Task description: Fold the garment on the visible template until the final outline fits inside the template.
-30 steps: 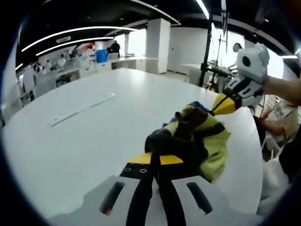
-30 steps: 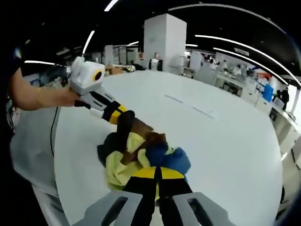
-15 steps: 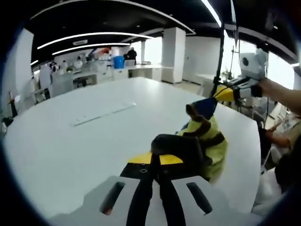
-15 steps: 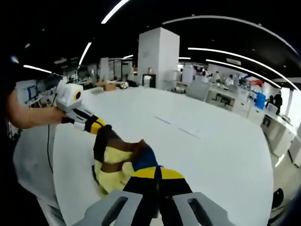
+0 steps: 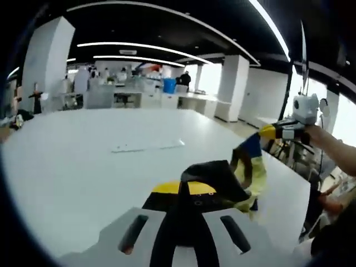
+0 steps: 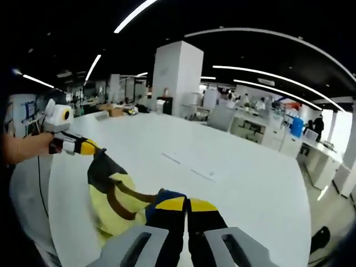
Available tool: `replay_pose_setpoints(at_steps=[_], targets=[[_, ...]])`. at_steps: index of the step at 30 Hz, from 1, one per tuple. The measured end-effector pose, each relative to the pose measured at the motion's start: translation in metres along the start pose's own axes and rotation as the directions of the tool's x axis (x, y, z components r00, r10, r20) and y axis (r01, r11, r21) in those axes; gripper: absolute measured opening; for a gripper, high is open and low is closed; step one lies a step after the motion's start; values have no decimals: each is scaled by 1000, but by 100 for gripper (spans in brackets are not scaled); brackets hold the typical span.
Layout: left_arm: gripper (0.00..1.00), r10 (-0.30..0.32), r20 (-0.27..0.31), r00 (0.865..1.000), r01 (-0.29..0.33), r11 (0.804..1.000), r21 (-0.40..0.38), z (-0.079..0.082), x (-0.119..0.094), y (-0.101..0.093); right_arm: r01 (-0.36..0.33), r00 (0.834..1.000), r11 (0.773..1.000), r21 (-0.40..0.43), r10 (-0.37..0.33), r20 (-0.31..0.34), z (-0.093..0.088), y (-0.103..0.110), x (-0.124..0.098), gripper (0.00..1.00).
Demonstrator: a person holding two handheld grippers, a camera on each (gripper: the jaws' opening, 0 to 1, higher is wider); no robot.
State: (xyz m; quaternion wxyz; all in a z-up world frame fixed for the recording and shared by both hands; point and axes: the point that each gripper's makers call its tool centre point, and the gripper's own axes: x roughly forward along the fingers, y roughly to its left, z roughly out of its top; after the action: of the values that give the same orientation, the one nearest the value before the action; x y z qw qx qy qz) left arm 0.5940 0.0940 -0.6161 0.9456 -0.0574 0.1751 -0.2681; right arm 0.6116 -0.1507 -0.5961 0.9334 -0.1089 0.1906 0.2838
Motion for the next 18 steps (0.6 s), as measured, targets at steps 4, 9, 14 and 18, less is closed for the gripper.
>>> replay_pose_setpoints(at_steps=[4,9,14,18], targets=[[0,50,27,998,-48,996,-68,5,6,17,37,999,998,43,-38,20,4,-14,9,0],[0,103,37,994,-99,991,-89,5,19,37,99,995,990,102,-101,19,2,-33,24,0],[0,146,45,988,-141,985,-98,5,37,54,159,987,976,148,-162,7,-4,-52,40,0],[0,187,48,981,-181,977,-110,3,55,70,226,973,952,206,-230,-2,-12,-73,57,0]])
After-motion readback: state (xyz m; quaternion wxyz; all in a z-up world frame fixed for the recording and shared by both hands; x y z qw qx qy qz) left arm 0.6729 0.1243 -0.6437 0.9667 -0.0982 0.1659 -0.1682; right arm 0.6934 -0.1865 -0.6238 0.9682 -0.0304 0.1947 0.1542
